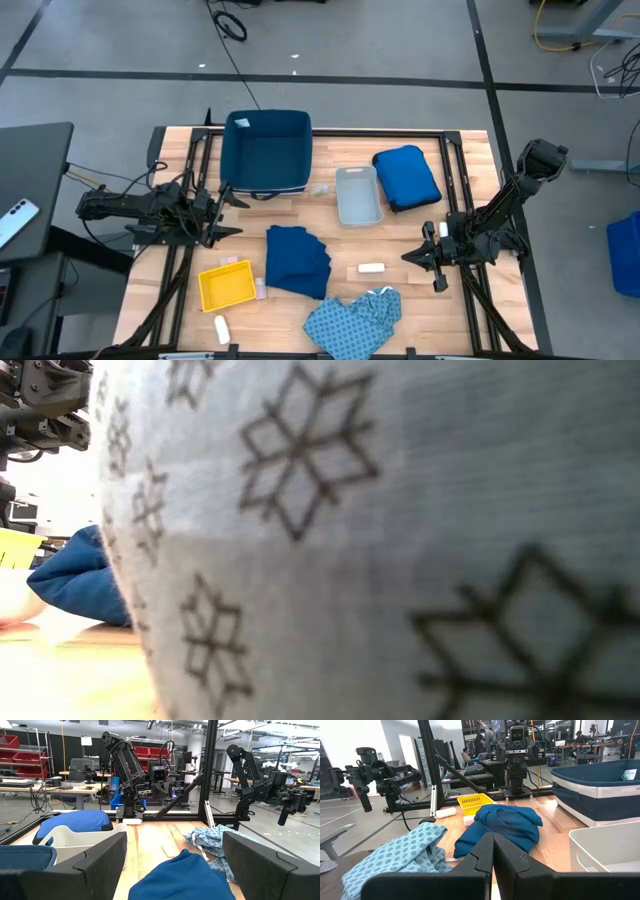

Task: Pick & place medical supplies in basket/bin

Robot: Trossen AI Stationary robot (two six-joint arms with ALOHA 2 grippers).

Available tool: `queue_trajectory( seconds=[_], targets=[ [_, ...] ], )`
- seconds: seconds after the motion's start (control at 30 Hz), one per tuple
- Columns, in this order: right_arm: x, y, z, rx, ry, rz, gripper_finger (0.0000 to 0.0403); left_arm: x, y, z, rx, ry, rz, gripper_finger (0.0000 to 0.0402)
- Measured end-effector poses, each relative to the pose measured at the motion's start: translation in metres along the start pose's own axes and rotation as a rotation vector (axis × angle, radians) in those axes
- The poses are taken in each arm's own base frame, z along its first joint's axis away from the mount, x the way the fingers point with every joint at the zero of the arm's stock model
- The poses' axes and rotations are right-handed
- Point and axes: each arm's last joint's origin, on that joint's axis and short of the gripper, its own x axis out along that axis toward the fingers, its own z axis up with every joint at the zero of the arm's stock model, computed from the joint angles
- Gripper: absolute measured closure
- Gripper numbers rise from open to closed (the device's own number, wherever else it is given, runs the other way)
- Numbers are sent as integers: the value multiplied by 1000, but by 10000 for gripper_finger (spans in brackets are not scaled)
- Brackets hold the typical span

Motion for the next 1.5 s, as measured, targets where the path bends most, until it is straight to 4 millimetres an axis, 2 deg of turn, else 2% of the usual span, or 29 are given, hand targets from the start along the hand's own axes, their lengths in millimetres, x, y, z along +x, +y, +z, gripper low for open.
queue_trajectory(
  seconds=[1.13,1.33,1.5],
  targets=[
    [0,0,4,37,-28,1,387,0,0,0,0,0,0,70],
    [0,-3,4,33,-37,-121,387,0,0,4,1,-37,4,70],
    [4,-9,4,-53,-37,-188,387,-1,1,11,-24,-111,33,70]
  ],
)
